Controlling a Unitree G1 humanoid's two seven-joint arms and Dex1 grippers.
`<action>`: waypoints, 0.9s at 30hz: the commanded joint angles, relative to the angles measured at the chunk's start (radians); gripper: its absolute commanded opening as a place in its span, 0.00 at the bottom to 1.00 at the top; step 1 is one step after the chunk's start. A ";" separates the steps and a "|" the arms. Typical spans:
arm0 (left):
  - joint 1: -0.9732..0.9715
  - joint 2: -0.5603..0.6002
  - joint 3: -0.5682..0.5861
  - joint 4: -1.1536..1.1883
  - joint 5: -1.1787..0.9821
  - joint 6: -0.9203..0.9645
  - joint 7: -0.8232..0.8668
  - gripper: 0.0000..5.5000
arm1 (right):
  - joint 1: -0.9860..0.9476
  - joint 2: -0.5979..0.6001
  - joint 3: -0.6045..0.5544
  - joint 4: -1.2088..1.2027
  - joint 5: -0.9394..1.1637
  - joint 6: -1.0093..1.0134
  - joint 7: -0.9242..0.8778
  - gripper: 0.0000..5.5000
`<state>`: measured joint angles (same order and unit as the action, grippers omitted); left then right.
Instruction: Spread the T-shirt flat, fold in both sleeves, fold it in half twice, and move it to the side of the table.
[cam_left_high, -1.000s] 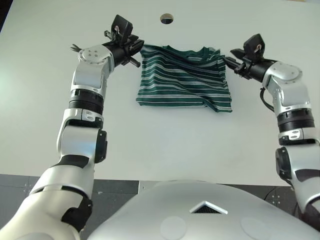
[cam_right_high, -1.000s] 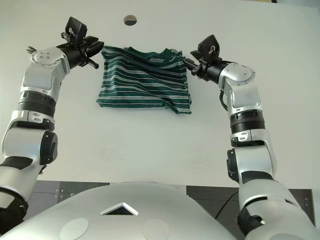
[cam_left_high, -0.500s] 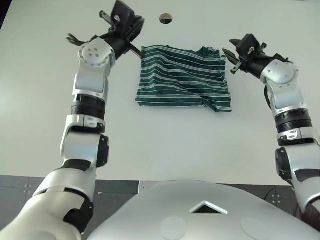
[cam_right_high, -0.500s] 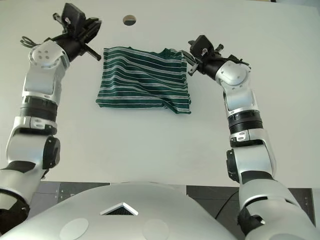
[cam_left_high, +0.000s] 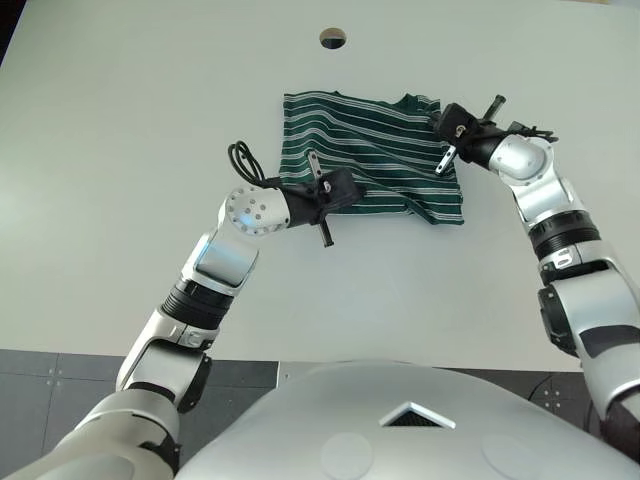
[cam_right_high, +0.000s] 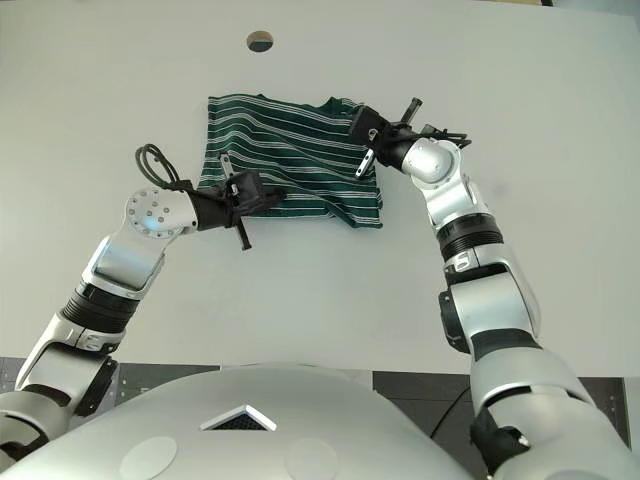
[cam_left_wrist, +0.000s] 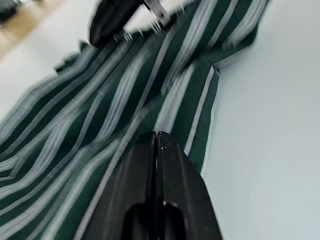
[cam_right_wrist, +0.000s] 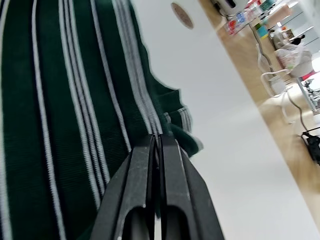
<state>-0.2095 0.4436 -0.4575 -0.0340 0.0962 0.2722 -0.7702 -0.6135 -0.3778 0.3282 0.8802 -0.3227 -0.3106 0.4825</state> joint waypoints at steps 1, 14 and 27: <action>-0.001 0.045 -0.046 0.044 0.047 0.035 -0.050 0.02 | -0.034 0.006 0.052 0.060 -0.071 0.004 -0.010 0.02; 0.065 0.263 -0.013 0.013 0.045 -0.019 -0.178 0.02 | 0.249 -0.363 0.145 -0.393 -0.022 0.014 0.463 0.02; 0.033 0.265 0.036 0.097 0.010 -0.152 -0.204 0.02 | 0.770 -0.618 0.092 -1.374 0.288 0.297 0.684 0.02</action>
<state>-0.1937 0.6947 -0.4158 0.0269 0.0811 0.1074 -0.9590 0.1419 -0.9705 0.4179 -0.4481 -0.0352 -0.0395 1.1597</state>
